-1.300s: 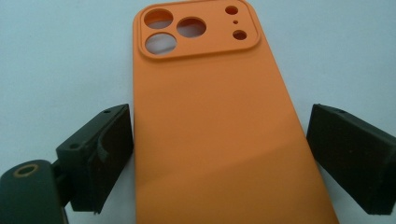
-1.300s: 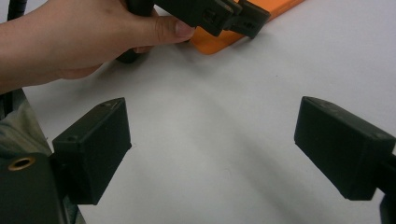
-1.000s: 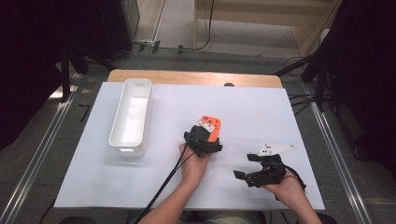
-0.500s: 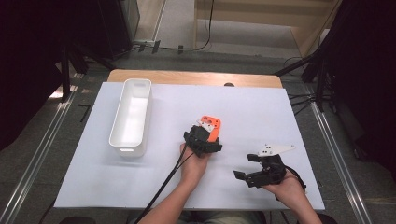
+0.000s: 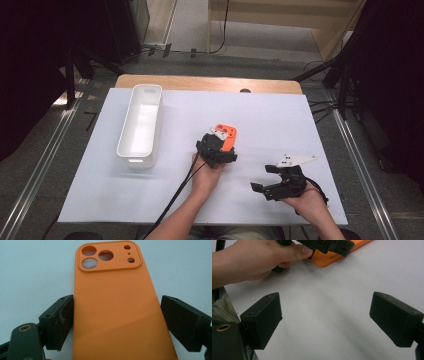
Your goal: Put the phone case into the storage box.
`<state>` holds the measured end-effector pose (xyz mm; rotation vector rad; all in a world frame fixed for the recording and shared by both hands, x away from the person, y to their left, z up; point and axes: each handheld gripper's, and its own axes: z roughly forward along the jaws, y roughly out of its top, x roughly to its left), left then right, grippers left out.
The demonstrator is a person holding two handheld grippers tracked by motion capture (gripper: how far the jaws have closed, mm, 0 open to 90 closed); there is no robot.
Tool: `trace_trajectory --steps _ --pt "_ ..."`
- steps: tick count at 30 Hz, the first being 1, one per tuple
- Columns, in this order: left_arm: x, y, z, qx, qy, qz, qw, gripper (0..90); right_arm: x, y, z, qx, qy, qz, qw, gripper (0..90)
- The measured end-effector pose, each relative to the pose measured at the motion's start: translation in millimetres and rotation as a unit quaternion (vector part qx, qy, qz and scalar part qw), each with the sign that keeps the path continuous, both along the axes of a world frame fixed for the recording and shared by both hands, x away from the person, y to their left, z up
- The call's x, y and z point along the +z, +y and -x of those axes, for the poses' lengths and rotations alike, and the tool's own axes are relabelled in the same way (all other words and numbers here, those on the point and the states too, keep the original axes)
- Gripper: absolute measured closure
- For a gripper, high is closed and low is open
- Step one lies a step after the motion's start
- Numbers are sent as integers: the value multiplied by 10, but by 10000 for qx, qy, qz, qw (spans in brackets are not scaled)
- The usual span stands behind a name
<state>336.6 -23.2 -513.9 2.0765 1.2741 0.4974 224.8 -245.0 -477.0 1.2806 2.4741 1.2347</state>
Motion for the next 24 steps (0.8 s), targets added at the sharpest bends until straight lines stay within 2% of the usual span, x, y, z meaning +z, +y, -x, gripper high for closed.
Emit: trace_trajectory --steps 4,13,18,19,24 --pt "18 13 -4 -26 32 3 10000 141 -1 0 0 9 4 -1 10000 96" --pt "159 47 -15 -210 134 261 9993 142 0 -2 -2 0 5 2 10000 96" --pt "247 57 -22 -260 147 549 9980 142 -1 -5 -3 2 -8 -1 10000 96" --pt "272 64 -19 -286 175 534 9980 142 -1 -5 -3 -9 -7 -9 10000 96" --pt "351 86 -24 -371 246 830 9956 141 -1 -9 -4 -24 -7 -8 10000 96"
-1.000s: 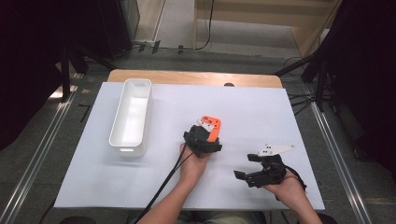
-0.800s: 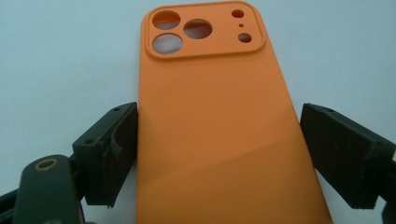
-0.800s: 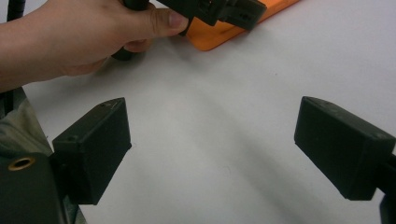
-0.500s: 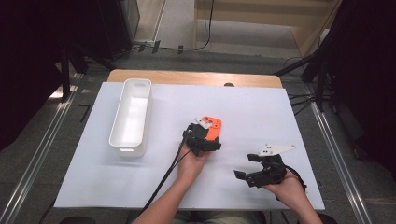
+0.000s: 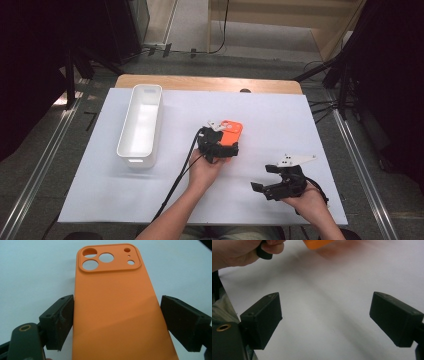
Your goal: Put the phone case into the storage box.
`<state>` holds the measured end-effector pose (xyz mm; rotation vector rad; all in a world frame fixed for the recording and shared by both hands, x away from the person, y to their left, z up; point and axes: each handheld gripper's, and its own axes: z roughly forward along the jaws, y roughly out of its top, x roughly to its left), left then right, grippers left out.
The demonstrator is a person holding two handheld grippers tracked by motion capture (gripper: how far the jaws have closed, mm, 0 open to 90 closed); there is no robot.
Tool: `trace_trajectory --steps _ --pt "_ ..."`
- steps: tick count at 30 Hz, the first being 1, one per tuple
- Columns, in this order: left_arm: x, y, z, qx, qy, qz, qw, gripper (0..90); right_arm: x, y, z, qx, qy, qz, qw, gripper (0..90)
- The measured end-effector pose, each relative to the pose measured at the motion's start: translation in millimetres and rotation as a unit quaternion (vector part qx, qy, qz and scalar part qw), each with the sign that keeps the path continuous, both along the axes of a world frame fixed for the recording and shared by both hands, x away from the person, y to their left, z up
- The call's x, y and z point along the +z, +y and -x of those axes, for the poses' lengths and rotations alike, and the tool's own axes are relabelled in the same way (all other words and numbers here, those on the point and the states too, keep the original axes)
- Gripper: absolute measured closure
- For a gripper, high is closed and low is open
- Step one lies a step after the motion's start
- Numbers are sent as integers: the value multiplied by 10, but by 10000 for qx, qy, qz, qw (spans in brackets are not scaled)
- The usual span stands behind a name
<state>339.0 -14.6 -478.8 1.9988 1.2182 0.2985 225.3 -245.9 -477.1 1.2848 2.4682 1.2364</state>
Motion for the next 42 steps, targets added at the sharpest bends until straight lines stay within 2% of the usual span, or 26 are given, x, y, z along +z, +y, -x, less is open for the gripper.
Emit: trace_trajectory --steps 1,2,5,8,12,16,21,23,26,31,33,35,40,42 --pt "18 2 4 -14 24 125 9999 141 1 -1 0 0 10 -11 10000 96" --pt "30 14 2 -67 29 108 9999 141 2 -3 0 -9 14 -25 10000 96" --pt "60 25 4 -117 109 290 9995 142 4 -8 0 -34 -5 -34 10000 96" --pt "85 36 12 -194 142 334 9992 142 8 -14 -2 -73 -32 -62 9999 96" --pt "120 67 8 -298 312 571 9974 141 16 -28 -3 -100 -22 -69 9999 96" --pt "175 106 -2 -452 407 613 9963 141 6 -30 -13 -133 -17 -64 9999 96" --pt "237 180 -21 -549 550 790 9938 141 3 -33 -8 -168 27 -71 9998 96" --pt "258 223 -23 -614 759 950 9907 141 1 -37 -8 -179 19 -51 9998 96" --pt "289 233 -4 -681 713 922 9909 141 -6 -44 -7 -233 70 -49 9997 96" --pt "328 277 1 -821 682 1004 9892 141 -10 -58 5 -293 88 -25 9995 96" --pt "322 297 -5 -919 662 922 9893 141 -6 -70 2 -372 66 -27 9993 96" --pt "314 324 -9 -940 663 880 9895 141 -3 -91 -4 -455 156 -104 9988 96" --pt "280 417 -33 -931 749 1141 9863 141 0 -129 -18 -646 230 -196 9975 96" --pt "271 444 -31 -919 786 1217 9852 141 13 -133 -29 -815 219 -318 9959 96"
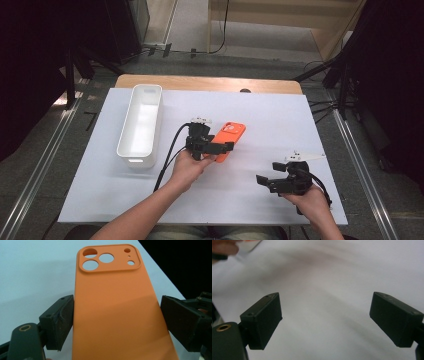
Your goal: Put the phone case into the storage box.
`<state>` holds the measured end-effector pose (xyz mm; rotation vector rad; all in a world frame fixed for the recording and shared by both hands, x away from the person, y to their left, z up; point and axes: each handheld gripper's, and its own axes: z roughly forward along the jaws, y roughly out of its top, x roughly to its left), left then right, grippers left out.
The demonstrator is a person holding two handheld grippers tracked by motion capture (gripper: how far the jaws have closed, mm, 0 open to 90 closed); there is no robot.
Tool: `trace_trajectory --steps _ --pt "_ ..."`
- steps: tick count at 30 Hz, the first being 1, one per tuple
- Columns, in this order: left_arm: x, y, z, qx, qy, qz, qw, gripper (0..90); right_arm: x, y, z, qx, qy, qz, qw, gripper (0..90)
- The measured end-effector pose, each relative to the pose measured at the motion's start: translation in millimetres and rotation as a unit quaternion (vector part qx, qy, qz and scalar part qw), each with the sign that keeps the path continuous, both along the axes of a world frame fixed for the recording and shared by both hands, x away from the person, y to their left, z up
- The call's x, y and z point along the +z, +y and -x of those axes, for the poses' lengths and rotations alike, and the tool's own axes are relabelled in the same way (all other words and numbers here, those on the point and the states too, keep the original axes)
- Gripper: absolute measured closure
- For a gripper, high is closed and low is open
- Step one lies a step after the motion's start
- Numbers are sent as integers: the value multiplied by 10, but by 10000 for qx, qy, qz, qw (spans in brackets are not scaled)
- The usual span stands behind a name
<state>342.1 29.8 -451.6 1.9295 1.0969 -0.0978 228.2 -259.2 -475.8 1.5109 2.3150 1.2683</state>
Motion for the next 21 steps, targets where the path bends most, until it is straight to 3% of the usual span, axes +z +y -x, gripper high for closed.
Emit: trace_trajectory --steps 2,6,8,21 --pt "-22 31 -2 50 45 139 9999 141 40 -15 -19 -217 1 -140 9997 96" --pt "-70 87 -4 160 100 306 9994 141 111 -15 -63 -384 -156 -47 9991 96" --pt "-82 110 -7 201 95 312 9993 141 145 -2 -97 -438 -103 -81 9990 96" --pt "-101 206 39 498 -130 544 9972 141 246 130 -252 -380 -63 -263 9989 134"
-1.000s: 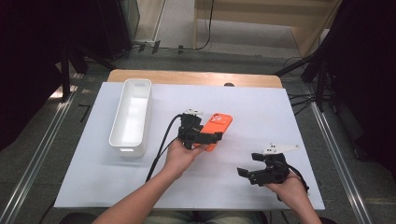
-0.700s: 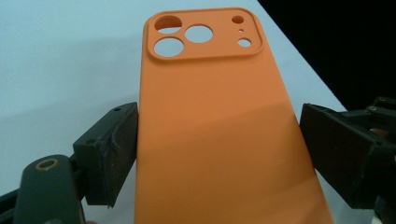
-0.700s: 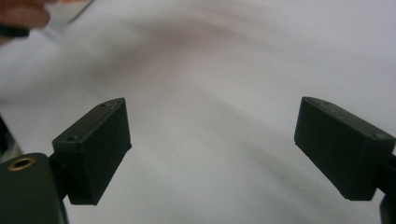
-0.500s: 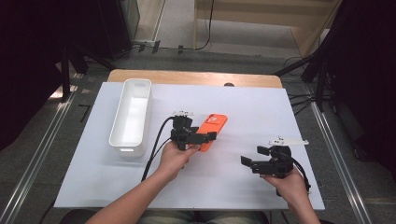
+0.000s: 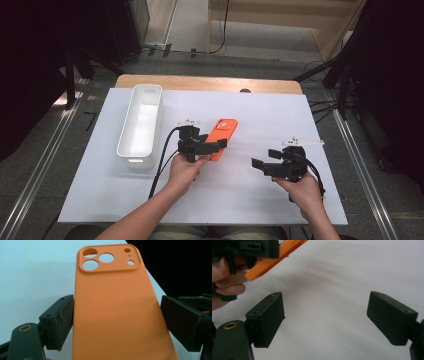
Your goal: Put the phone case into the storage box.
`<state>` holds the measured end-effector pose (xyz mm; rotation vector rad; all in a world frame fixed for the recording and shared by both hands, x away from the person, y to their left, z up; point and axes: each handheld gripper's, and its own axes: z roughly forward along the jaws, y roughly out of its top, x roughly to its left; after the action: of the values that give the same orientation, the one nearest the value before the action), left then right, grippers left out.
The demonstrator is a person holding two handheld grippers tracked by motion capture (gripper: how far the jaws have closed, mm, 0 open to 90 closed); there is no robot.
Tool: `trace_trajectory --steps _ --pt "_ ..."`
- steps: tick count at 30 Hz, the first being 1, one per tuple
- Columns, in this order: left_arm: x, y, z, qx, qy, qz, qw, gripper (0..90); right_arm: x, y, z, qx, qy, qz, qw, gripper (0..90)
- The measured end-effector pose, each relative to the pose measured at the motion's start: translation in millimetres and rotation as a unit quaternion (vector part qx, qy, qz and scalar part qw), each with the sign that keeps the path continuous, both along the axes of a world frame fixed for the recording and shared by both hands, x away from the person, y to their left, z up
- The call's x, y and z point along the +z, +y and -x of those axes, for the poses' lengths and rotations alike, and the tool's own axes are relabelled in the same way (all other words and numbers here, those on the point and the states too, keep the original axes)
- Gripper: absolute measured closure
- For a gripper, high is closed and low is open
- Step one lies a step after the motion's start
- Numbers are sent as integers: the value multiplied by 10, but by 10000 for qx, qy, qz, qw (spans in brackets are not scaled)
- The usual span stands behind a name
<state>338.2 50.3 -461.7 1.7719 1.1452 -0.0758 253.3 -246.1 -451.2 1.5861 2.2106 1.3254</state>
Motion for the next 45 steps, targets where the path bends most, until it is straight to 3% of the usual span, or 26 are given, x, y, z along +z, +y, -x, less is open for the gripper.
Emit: trace_trajectory --steps 6,9,16,22,30,45 --pt "-31 6 54 116 -121 56 9998 140 48 6 -47 -13 36 -50 10000 134" --pt "-53 0 87 150 -159 43 9998 141 66 6 -103 19 128 -200 9997 134" --pt "-93 -29 163 164 -240 -75 9995 140 126 60 -208 108 171 -345 9992 135" --pt "-131 -36 213 258 -362 -24 9990 141 138 102 -280 116 259 -341 9990 135" --pt "-166 -40 242 344 -393 -27 9986 140 160 146 -372 -25 226 -280 9993 135" --pt "-166 -35 268 479 -498 12 9976 140 148 254 -550 -276 278 -667 9970 140"
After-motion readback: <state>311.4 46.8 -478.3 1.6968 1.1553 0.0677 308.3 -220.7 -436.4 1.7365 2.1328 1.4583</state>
